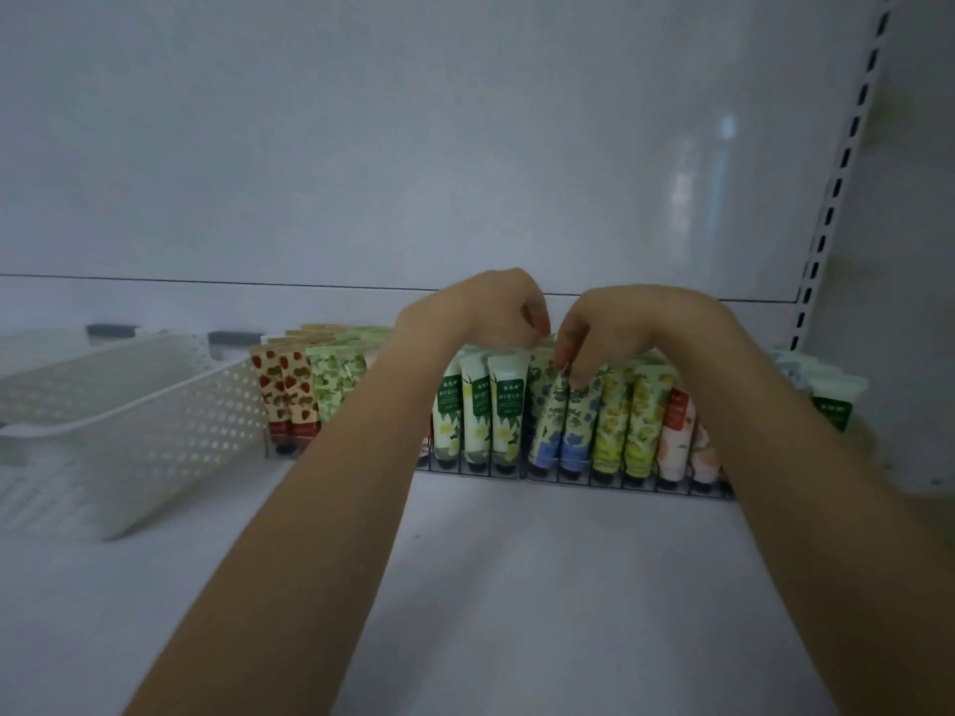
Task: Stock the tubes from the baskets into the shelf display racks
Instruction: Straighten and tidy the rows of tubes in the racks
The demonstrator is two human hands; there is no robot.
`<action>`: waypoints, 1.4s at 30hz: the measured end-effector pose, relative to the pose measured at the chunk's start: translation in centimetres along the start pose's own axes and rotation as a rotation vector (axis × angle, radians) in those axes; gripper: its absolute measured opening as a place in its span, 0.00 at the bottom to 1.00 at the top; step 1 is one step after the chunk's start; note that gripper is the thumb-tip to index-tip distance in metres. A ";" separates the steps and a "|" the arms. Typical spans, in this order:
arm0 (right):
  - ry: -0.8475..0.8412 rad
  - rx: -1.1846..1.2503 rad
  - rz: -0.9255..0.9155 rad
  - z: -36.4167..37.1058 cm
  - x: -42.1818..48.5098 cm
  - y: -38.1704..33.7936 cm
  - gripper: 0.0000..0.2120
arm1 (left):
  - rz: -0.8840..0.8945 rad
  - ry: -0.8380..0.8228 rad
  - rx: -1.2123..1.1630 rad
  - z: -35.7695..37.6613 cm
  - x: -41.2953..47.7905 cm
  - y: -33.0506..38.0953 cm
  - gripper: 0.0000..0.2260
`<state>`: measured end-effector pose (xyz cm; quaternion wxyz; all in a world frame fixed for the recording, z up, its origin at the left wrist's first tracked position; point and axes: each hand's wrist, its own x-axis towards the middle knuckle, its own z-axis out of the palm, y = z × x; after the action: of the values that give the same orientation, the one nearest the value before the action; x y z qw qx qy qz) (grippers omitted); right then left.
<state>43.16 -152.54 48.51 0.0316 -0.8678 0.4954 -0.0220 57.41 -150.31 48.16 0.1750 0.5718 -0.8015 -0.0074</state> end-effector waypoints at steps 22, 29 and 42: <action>0.147 0.194 -0.095 -0.4 -0.2 1.7 0.05 | 0.064 -0.057 -0.025 0.8 0.9 -0.3 0.06; 0.086 0.130 -0.077 -0.2 -0.2 1.6 0.11 | 0.092 -0.076 0.062 1.6 1.2 0.6 0.08; 0.036 0.125 -0.072 -0.3 0.2 2.2 0.08 | 0.080 -0.077 0.002 1.6 1.4 0.3 0.04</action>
<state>41.31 -153.85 48.66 0.0759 -0.8808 0.4622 -0.0696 56.26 -151.84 47.11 0.1434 0.5388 -0.8298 -0.0217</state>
